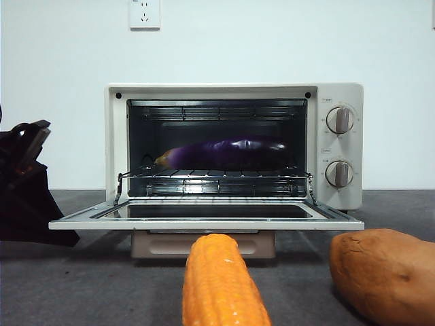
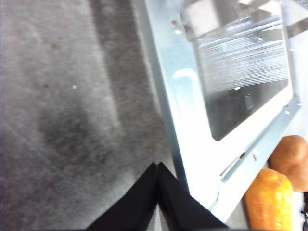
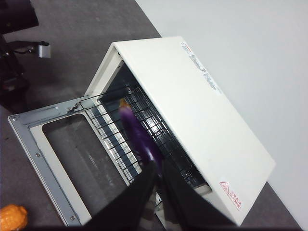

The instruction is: Take the eggplant from the table,put the eggplant in the oven

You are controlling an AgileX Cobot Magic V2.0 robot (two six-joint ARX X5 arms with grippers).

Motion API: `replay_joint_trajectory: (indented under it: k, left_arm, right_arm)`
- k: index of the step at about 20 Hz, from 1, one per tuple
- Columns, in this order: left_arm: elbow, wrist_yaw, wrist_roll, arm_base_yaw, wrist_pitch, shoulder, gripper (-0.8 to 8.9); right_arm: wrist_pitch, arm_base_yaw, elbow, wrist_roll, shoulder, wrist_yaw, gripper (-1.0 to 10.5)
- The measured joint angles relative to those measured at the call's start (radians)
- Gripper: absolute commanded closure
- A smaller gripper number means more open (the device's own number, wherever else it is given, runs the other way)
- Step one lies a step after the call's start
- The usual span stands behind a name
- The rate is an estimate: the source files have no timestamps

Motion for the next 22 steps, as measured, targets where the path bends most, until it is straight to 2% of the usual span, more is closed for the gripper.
replay_joint_trajectory:
  k: [4,8,17,22]
  left_arm:
    - [0.000,0.058,0.002,0.016,0.000,0.005,8.08]
    - [0.005,0.072,0.002,0.017,-0.008,0.005,8.08]
    - [0.101,0.156,-0.005,0.038,-0.027,0.011,8.08]
    - [0.207,0.216,-0.057,0.064,-0.026,0.011,8.08]
  right_arm:
    - [-0.007,0.000,0.000,0.004,0.000,-0.001,9.4]
    - [-0.016,0.000,0.000,0.015,0.000,-0.005,9.4]
    - [-0.057,0.000,0.000,0.060,0.000,-0.079,9.4]
    - [-0.109,0.000,0.000,0.101,0.000,-0.132,9.4]
